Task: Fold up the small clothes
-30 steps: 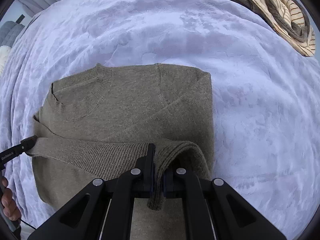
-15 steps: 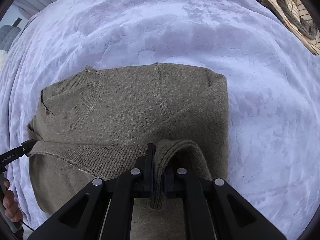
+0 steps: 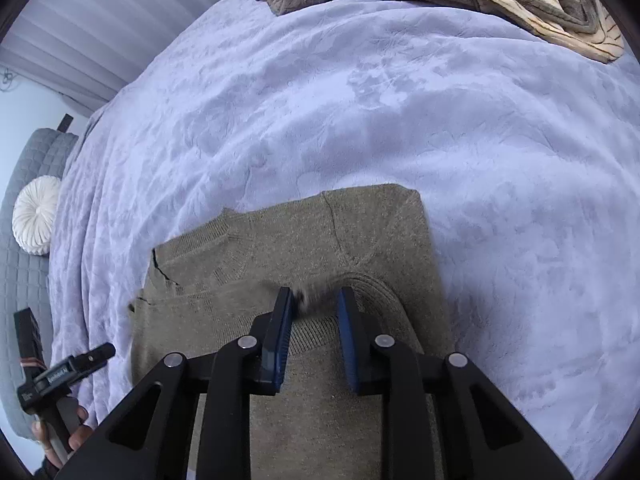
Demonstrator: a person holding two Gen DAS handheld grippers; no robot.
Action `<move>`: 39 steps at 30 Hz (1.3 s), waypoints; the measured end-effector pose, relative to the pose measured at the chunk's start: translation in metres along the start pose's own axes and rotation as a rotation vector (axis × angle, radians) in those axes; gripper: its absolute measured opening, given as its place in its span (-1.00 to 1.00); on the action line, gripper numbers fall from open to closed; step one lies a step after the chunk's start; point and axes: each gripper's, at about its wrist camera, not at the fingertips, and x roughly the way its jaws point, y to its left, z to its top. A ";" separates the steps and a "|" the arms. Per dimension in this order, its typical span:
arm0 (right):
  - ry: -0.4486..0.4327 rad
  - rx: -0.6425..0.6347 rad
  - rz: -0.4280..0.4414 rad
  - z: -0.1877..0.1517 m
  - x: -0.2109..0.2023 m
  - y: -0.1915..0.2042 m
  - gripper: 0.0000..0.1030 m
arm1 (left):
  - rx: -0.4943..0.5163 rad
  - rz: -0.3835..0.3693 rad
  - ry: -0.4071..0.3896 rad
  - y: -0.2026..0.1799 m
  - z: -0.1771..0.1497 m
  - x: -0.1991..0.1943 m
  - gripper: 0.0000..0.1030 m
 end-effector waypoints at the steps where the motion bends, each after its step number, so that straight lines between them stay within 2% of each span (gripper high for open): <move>1: 0.001 0.008 0.012 0.001 -0.001 -0.002 -0.33 | 0.012 -0.008 0.011 -0.004 -0.003 0.002 0.95; 4: 0.013 -0.028 -0.027 -0.003 -0.002 0.003 -0.26 | 0.077 -0.023 0.026 -0.020 -0.017 0.003 0.95; 5: 0.029 -0.063 -0.061 -0.007 0.000 0.008 -0.10 | 0.113 -0.029 0.032 -0.031 -0.020 0.005 0.95; 7: 0.055 -0.152 -0.130 -0.015 0.009 0.020 0.04 | 0.208 -0.025 0.045 -0.060 -0.024 0.014 0.95; 10: 0.097 -0.278 -0.218 -0.023 0.029 0.037 0.04 | 0.337 0.046 0.053 -0.092 -0.028 0.033 0.95; 12: 0.144 -0.336 -0.257 -0.027 0.047 0.044 0.04 | 0.421 0.145 0.053 -0.106 -0.031 0.053 0.95; 13: 0.164 -0.361 -0.283 -0.028 0.056 0.045 0.04 | 0.431 0.187 0.054 -0.105 -0.031 0.059 0.95; 14: 0.174 -0.380 -0.324 -0.030 0.060 0.043 0.04 | 0.421 0.216 0.064 -0.099 -0.029 0.067 0.95; 16: 0.179 -0.384 -0.395 -0.029 0.065 0.033 0.03 | 0.347 0.183 0.086 -0.079 -0.023 0.069 0.95; 19: 0.171 -0.317 -0.359 -0.027 0.054 0.017 0.03 | 0.251 0.113 0.082 -0.050 -0.019 0.053 0.95; 22: 0.140 -0.315 -0.333 -0.036 0.033 0.020 0.04 | 0.165 0.056 0.038 -0.022 -0.027 0.025 0.95; 24: 0.135 -0.328 -0.288 -0.052 0.020 0.027 0.04 | 0.109 0.022 0.024 -0.007 -0.042 0.010 0.95; 26: 0.156 -0.378 -0.253 -0.076 0.016 0.039 0.04 | 0.114 0.006 0.034 -0.007 -0.059 0.006 0.95; 31: 0.255 -0.520 -0.279 -0.134 0.034 0.058 0.04 | 0.288 0.062 0.079 -0.056 -0.106 0.022 0.95; 33: 0.256 -0.534 -0.307 -0.144 0.037 0.053 0.03 | 0.375 0.133 0.086 -0.072 -0.121 0.034 0.95; 34: 0.262 -0.522 -0.309 -0.145 0.037 0.048 0.03 | 0.402 0.201 0.097 -0.074 -0.127 0.044 0.95; 35: 0.268 -0.501 -0.311 -0.145 0.035 0.041 0.03 | 0.414 0.267 0.128 -0.069 -0.132 0.058 0.95; 37: 0.257 -0.467 -0.340 -0.139 0.027 0.026 0.03 | 0.378 0.262 0.159 -0.056 -0.136 0.063 0.96; 39: 0.231 -0.441 -0.408 -0.130 0.017 0.010 0.03 | 0.326 0.259 0.159 -0.043 -0.137 0.055 0.96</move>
